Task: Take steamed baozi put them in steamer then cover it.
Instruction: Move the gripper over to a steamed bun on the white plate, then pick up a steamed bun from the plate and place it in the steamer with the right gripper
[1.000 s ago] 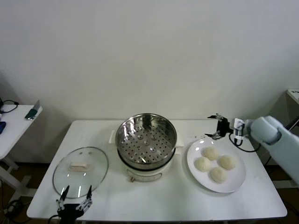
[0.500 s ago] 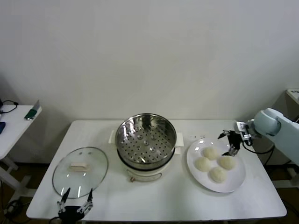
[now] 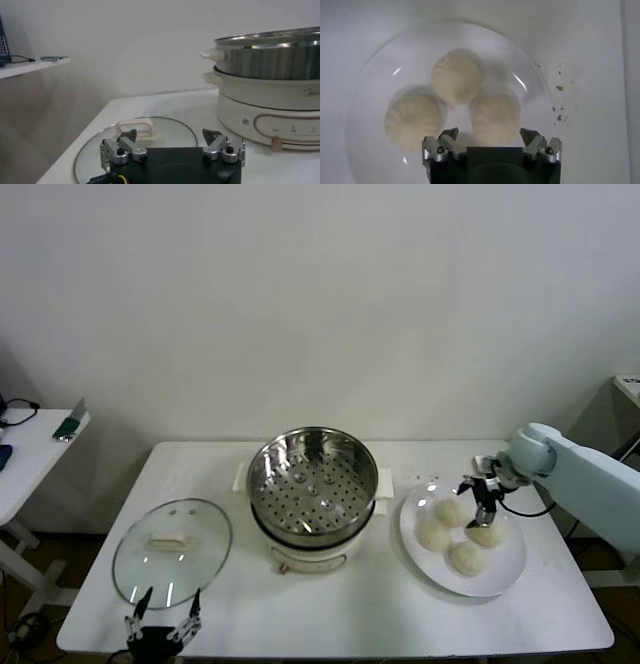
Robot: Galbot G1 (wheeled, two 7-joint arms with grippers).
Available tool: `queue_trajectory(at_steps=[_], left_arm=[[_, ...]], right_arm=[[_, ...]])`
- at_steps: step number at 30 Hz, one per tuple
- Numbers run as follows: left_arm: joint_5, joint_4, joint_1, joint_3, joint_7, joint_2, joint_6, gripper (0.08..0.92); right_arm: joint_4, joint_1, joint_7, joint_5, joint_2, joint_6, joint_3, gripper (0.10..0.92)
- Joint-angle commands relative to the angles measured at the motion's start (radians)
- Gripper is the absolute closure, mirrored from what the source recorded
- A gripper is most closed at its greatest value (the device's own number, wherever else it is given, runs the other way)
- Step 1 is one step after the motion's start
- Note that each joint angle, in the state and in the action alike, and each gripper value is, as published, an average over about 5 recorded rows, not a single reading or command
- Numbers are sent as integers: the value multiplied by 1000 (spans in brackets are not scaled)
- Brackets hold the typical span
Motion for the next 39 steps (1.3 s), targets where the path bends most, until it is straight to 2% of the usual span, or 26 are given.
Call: queue_trajectory(at_steps=[1,14,21,28,34,39], left_arm=[[3,2,0,1,0,-2,-1,177],[16,11,-2,16,-1,-6,-3,177],[16,18,-4,17,-3,-4,-3,177],[16,30,-7,18,-5,-4,-4,177],[16,34,-9,18,-6,-4,-3,177],[16,35,-12,17,-6,-1,-4,177]], right_arm=[[-60,10,7,-32,64,-12,-33,203],[-106,9,6,-33,98,-7,-25,213],[-112,9,-9,-20,101,-10,-25,291],[-112,20,-27,-19,95,-4,-37,412],[-95,74,-67,-16,89,51,-51,430],[-39,289,-109,28,77,144,-166,431]])
